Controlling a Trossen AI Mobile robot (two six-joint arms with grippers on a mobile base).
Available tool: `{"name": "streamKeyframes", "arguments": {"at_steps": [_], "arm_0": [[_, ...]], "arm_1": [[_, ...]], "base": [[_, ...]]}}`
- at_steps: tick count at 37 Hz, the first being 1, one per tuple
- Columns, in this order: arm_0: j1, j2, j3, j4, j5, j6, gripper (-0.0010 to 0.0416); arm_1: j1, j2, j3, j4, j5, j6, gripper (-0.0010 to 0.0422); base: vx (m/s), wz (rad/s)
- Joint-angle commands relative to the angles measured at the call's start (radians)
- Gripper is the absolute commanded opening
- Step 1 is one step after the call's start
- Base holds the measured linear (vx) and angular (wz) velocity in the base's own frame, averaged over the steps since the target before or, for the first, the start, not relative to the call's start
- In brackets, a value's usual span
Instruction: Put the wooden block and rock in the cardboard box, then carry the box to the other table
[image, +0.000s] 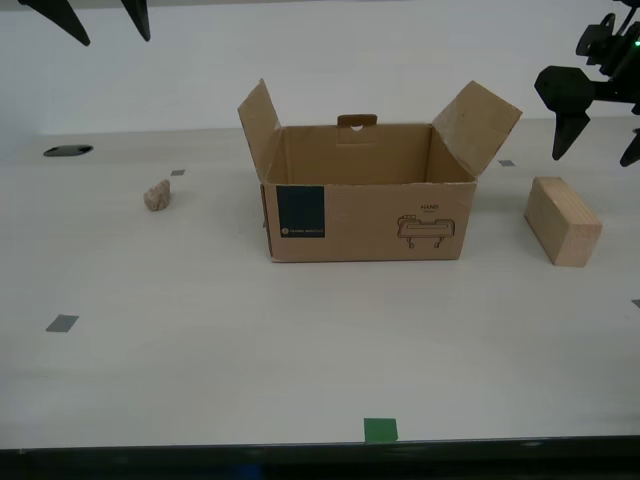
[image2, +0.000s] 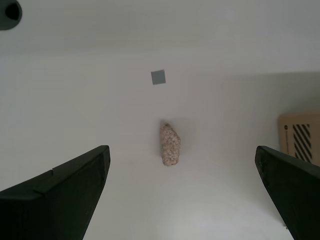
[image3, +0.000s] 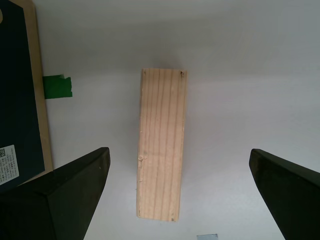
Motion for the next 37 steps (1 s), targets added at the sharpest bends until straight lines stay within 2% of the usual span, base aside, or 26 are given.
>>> {"name": "streamKeyframes", "arguments": {"at_steps": [1,19,37], "arm_0": [[0.0,-0.001,0.0,-0.002,-0.003,-0.002,0.0389],[0.0,-0.001,-0.002,-0.002,-0.003,-0.019,0.0389],[0.0,-0.001,-0.002,-0.001,-0.003,-0.02,0.0389]], "arm_1": [[-0.001,0.048,0.029,-0.02,-0.014,0.006,0.0398],[-0.001,0.2,0.028,-0.002,-0.014,0.02,0.0398],[-0.006,0.331,-0.013,0.027,-0.014,0.018,0.0398]], "base": [[0.0,0.0],[0.0,0.0],[0.0,0.0]]}}
